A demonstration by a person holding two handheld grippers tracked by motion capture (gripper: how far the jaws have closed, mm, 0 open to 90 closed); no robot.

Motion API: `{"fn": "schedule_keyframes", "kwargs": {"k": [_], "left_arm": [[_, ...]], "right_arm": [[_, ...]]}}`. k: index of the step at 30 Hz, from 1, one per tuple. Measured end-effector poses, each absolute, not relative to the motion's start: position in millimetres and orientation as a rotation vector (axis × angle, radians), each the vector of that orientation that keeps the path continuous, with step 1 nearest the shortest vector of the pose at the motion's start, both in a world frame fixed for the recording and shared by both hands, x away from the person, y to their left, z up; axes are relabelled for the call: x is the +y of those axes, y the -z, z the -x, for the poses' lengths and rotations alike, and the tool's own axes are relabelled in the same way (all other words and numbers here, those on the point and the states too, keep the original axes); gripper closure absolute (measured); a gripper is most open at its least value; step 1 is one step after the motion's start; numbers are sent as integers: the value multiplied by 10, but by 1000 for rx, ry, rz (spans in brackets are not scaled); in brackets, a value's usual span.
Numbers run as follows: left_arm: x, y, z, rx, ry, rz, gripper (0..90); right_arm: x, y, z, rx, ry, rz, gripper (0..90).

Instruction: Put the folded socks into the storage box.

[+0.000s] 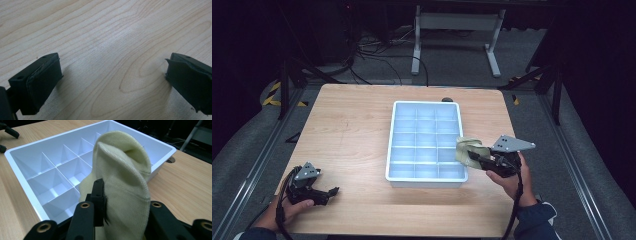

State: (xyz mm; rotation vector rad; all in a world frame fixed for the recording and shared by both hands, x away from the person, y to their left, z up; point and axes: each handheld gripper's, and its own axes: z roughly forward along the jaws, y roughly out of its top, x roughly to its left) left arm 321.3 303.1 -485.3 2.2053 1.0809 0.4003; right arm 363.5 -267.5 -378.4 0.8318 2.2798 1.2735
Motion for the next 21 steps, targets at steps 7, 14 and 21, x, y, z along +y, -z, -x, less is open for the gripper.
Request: {"fn": "schedule_keyframes", "kwargs": {"k": [7,14,21], "left_arm": [[3031,4853,-3213,1081,-401,-2206,4],[3031,4853,-3213,1081,-401,-2206,4],[3031,4853,-3213,1081,-401,-2205,4]], "right_arm": [[-2603,3791,-3660,2295,-1259,-817,706],[-2523,3808,-3696,2318,-1250,-810,706],[-2444,3850,-3756,2340,-1241,-807,706]]}}
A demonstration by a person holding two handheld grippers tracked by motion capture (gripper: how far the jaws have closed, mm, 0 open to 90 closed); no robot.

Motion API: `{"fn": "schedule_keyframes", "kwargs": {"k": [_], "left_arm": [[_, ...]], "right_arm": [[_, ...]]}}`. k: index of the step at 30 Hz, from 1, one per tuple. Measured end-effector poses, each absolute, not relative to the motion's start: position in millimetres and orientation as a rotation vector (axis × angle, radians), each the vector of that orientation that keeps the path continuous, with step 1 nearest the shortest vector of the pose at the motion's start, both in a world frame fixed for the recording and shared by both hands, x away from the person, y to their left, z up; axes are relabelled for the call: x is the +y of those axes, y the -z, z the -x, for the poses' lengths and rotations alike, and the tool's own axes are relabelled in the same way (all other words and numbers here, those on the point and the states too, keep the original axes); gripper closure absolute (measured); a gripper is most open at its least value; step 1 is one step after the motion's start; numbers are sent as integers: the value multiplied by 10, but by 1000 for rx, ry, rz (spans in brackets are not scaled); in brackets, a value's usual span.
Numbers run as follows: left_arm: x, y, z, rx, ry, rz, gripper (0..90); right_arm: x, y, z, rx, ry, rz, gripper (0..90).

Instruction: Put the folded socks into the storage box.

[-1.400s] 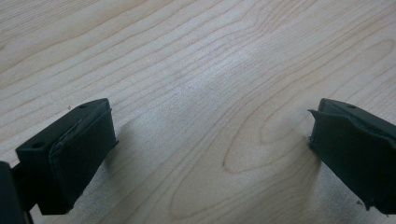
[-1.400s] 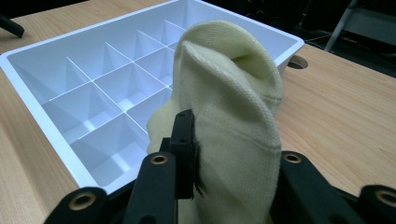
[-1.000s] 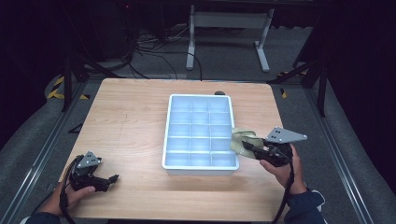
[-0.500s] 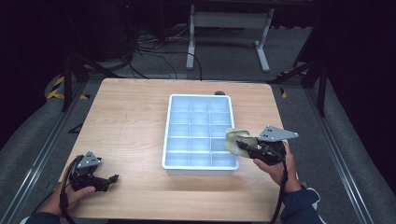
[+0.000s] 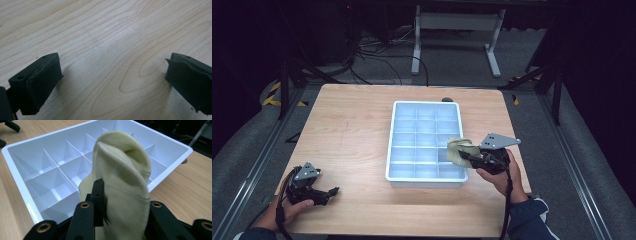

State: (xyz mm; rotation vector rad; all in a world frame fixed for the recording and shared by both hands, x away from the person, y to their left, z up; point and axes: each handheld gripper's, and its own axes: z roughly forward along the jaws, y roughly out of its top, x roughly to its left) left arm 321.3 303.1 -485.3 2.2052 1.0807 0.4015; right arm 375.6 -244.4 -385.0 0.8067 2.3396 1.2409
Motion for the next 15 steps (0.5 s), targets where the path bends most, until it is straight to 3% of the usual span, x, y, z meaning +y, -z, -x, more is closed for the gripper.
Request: {"fn": "schedule_keyframes", "kwargs": {"k": [15], "left_arm": [[3031,4853,-3213,1080,-401,-2206,4]], "right_arm": [[-2297,3924,-3871,2374,-1212,-799,705]]}}
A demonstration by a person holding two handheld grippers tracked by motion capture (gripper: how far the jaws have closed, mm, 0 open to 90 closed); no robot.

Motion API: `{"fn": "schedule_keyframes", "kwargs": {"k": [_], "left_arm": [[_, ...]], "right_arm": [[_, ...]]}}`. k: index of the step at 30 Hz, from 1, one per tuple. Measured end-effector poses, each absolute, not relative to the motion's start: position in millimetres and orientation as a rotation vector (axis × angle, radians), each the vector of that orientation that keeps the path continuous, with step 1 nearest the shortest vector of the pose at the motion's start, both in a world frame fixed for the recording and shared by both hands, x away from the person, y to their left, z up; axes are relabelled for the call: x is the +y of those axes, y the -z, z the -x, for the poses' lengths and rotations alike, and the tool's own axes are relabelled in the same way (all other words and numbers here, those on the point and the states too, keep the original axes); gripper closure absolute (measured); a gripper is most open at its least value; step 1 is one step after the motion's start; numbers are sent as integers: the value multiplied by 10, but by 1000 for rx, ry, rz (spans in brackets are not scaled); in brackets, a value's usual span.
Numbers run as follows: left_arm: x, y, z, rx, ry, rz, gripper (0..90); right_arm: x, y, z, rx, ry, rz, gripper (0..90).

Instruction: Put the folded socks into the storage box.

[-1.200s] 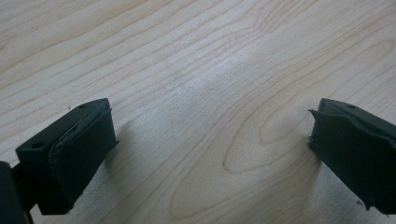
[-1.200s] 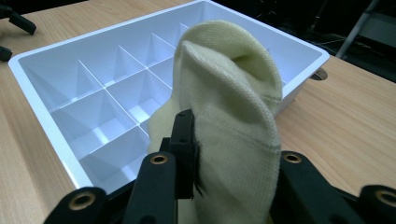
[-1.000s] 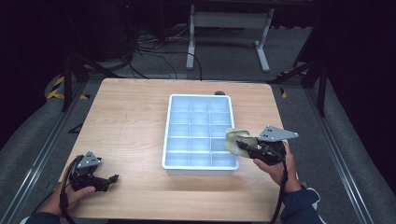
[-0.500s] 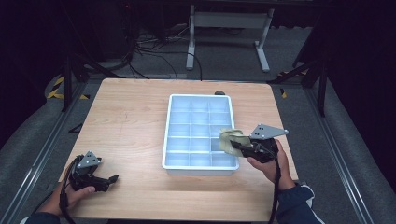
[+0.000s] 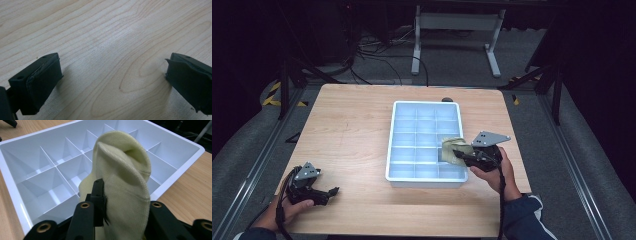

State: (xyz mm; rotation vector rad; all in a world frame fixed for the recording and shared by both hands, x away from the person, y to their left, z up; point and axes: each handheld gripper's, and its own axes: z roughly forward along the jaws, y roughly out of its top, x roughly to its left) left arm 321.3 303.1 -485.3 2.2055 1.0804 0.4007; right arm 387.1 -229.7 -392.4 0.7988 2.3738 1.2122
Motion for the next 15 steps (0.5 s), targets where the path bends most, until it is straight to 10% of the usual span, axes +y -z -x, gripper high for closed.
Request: {"fn": "schedule_keyframes", "kwargs": {"k": [15], "left_arm": [[3031,4853,-3213,1081,-401,-2206,4]], "right_arm": [[-2144,4034,-4027,2405,-1149,-803,706]]}}
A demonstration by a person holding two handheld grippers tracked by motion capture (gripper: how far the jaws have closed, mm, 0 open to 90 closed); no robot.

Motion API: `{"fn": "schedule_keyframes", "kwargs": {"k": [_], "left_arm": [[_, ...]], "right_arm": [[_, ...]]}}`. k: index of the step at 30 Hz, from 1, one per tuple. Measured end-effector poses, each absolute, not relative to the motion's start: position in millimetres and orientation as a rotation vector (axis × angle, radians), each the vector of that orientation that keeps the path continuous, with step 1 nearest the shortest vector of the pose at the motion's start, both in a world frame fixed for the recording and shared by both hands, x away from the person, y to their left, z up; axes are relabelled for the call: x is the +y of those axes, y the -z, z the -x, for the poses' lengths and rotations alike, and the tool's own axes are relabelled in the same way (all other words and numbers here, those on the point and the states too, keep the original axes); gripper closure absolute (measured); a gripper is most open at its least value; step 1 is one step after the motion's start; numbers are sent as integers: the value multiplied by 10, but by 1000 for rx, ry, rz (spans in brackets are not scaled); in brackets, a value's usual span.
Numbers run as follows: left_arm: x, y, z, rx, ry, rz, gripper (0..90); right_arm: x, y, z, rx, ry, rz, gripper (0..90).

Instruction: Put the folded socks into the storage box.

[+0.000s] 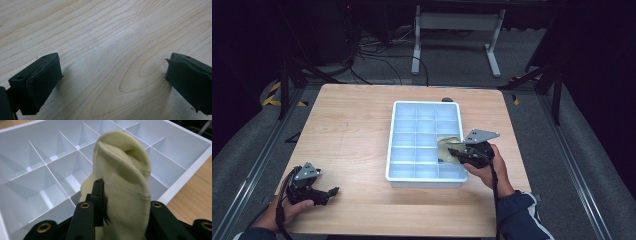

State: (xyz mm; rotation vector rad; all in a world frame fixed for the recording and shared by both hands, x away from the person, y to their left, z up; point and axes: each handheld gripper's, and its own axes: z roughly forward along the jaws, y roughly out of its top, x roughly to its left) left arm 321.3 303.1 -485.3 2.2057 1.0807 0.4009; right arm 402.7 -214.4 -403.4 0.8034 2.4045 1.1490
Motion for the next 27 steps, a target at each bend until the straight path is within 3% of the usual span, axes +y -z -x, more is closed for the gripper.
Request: {"fn": "schedule_keyframes", "kwargs": {"k": [27], "left_arm": [[3032,4852,-3213,1080,-399,-2207,4]], "right_arm": [[-1924,4152,-4129,2600,-877,-725,707]]}}
